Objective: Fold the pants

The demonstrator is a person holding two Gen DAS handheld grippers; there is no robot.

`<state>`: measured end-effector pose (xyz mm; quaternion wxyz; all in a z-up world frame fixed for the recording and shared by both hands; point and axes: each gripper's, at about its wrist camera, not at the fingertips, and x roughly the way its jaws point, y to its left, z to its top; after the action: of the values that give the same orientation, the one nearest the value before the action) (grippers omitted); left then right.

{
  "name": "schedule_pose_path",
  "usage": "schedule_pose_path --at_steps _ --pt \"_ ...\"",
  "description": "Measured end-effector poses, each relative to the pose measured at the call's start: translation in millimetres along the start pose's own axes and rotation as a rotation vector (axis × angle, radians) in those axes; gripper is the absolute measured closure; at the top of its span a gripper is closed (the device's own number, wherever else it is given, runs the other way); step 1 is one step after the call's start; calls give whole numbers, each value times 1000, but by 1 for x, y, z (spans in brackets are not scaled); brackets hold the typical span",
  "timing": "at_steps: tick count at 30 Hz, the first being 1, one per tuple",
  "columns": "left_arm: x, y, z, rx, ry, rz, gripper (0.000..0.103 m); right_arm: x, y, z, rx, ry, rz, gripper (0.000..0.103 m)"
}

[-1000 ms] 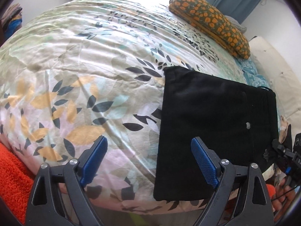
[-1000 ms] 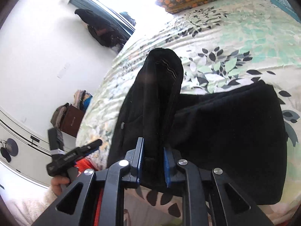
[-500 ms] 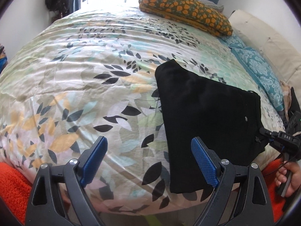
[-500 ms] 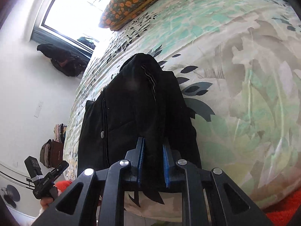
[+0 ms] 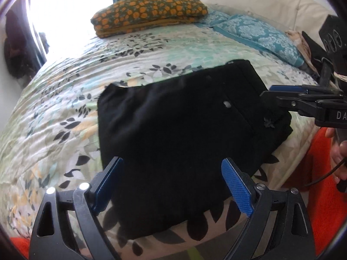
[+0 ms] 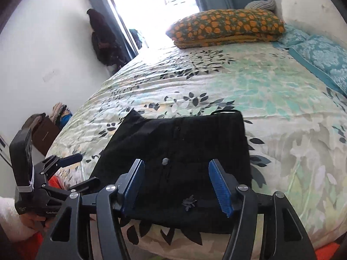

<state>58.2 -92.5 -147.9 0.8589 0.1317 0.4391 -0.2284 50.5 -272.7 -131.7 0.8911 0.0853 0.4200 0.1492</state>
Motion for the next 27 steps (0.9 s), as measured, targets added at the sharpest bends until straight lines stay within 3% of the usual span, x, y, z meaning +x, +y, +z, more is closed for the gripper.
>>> schedule_pose_path --at_steps 1,3,7,11,14,16,19,23,25,27 --pt "11 -8 -4 24 50 -31 11 15 -3 -6 8 62 -36 41" --pt "17 -17 -12 57 69 -42 10 39 -23 -24 80 172 -65 48" --pt "1 -13 -12 68 63 -80 9 30 -28 -30 69 150 -36 51" --pt "-11 32 20 -81 15 -56 9 23 -27 -26 93 124 -39 51" --pt "-5 75 55 -206 -14 6 8 6 -24 -5 94 36 -33 48" --pt "9 93 77 -240 -18 59 8 7 -22 21 80 2 -37 41" --pt "39 103 104 -238 -6 133 8 20 -17 58 36 -32 -39 41" --pt "92 109 109 -246 70 188 8 59 -20 73 -52 -47 -24 39" --pt "121 117 99 -312 130 174 0 86 -32 63 -52 10 -50 37" --pt "140 138 87 -471 159 78 0 97 -36 51 -77 15 -73 37"
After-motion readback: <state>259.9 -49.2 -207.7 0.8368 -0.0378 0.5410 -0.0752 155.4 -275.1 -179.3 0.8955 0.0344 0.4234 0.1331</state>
